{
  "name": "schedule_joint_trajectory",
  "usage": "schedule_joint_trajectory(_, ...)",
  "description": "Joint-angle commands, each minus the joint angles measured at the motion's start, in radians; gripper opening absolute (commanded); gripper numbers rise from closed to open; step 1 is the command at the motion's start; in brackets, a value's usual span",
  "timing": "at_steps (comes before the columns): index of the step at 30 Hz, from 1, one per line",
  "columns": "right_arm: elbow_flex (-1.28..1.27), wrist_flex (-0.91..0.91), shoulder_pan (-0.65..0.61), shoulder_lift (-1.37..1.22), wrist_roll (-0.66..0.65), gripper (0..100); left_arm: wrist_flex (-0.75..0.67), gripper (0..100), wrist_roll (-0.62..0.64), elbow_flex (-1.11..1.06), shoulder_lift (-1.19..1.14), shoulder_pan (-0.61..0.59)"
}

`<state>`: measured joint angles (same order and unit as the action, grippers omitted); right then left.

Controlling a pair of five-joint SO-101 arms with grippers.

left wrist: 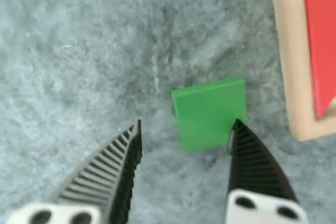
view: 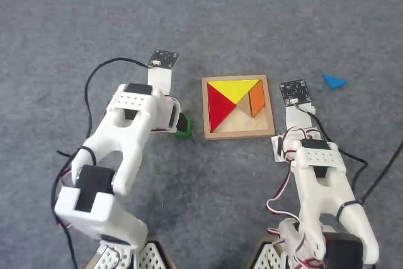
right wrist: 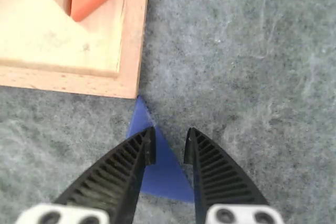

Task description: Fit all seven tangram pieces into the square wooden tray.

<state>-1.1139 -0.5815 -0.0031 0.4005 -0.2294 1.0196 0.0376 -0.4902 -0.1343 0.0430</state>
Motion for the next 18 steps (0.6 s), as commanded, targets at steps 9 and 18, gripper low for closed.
schedule_joint_trajectory(9,0.002,0.013,-0.013,0.033,0.003,11.5,0.011,25,-0.005,0.039,-0.003,0.087)
schedule_joint_trajectory(18,0.002,0.010,-0.013,0.033,0.003,11.5,0.032,24,-0.005,0.113,-0.127,0.092)
